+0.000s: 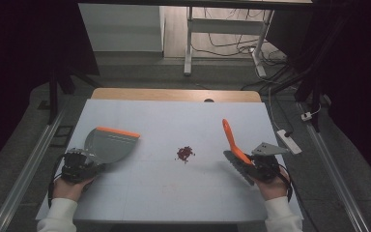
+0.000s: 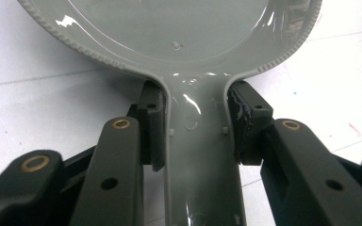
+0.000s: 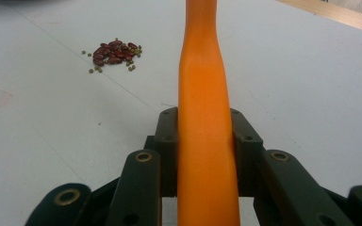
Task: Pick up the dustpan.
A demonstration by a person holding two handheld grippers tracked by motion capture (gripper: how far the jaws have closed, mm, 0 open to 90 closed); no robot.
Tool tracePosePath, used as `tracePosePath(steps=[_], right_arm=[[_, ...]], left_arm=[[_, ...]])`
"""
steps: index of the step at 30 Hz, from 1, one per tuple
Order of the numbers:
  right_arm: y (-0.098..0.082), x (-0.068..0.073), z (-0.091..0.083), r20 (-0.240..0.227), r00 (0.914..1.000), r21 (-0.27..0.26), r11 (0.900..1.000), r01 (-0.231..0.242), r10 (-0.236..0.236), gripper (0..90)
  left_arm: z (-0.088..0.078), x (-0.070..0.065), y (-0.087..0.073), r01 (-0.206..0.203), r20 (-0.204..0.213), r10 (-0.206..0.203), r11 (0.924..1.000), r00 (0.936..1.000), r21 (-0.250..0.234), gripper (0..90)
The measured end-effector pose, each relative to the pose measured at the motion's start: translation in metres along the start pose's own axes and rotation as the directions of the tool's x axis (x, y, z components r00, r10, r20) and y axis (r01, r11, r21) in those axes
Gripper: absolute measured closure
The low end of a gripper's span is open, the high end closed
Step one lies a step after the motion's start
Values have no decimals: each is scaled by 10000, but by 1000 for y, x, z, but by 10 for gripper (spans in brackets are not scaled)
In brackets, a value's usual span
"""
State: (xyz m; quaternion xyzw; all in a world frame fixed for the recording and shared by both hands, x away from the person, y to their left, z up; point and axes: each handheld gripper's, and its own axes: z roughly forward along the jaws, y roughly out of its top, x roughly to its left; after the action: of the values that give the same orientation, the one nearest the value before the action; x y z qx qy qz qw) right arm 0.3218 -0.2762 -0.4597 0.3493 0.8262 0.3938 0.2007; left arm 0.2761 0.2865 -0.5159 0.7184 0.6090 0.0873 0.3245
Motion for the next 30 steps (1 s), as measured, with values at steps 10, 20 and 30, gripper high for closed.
tracePosePath(steps=[10,20,30], right_arm=[[0,0,-1,16,10000,-19,10000,5,-5,698],[1,0,-2,5,10000,-159,9999,-63,63,699],[4,6,-2,30,10000,-357,9994,-7,8,699]], left_arm=[[-6,3,2,-271,419,292,9983,9987,-513,617],[-11,7,8,-802,799,878,9923,9929,-947,617],[-24,10,11,-1092,1182,1318,9774,9842,-1811,617]])
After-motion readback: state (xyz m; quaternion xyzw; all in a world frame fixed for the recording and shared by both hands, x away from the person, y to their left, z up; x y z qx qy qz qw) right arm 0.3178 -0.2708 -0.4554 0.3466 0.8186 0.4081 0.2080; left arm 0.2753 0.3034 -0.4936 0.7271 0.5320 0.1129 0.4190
